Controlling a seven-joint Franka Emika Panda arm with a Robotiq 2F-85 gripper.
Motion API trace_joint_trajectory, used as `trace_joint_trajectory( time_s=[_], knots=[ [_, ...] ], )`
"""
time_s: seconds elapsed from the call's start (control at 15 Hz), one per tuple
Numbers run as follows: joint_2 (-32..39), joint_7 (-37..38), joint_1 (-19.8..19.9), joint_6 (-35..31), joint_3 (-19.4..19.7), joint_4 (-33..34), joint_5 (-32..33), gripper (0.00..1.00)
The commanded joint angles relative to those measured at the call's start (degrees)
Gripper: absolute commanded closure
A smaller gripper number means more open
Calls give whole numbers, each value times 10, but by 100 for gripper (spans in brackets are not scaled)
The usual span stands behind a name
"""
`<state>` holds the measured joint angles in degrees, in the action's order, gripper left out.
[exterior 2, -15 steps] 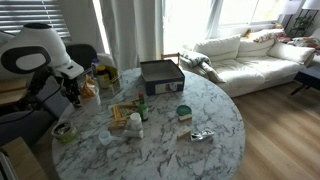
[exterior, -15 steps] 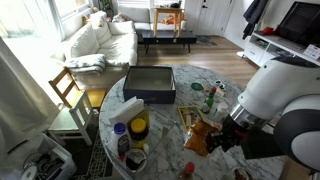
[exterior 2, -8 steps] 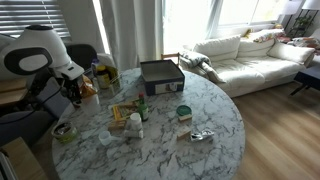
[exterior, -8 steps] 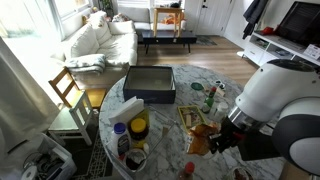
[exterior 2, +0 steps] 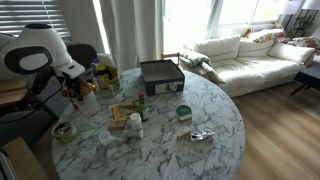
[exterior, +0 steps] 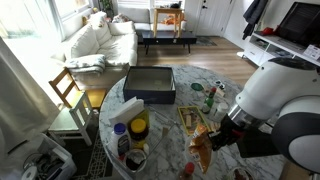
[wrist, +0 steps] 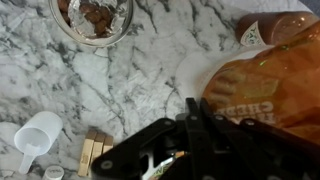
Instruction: Move the clear cup backwards and put the orange packet in the cup, put the green sauce bottle on the table then put the clear cup in the clear container
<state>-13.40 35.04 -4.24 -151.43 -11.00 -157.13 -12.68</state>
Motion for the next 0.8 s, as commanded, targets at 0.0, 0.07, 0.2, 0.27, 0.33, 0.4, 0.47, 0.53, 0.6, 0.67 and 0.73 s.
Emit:
trace_joint_trajectory(
  time_s=[0.0,0.07,0.2,0.27,0.33,0.4,0.47,0.53,0.6,0.67,0.73],
  knots=[
    [-3,13,10,-9,1,-10,17,99],
    [-9,11,11,-9,3,-13,16,99],
    [-24,-1,21,-2,12,-9,21,99],
    [-38,-12,24,2,20,-11,20,99],
    [-46,-22,28,9,27,-6,21,99],
    [-54,-36,29,15,35,0,17,99],
    [-60,-53,28,18,44,6,7,99],
    [-65,-67,28,20,52,12,-1,99],
    [-66,-84,22,17,63,17,-19,99],
    [-68,-97,17,16,72,25,-36,99],
    [-67,-114,9,15,81,34,-57,99]
  ],
)
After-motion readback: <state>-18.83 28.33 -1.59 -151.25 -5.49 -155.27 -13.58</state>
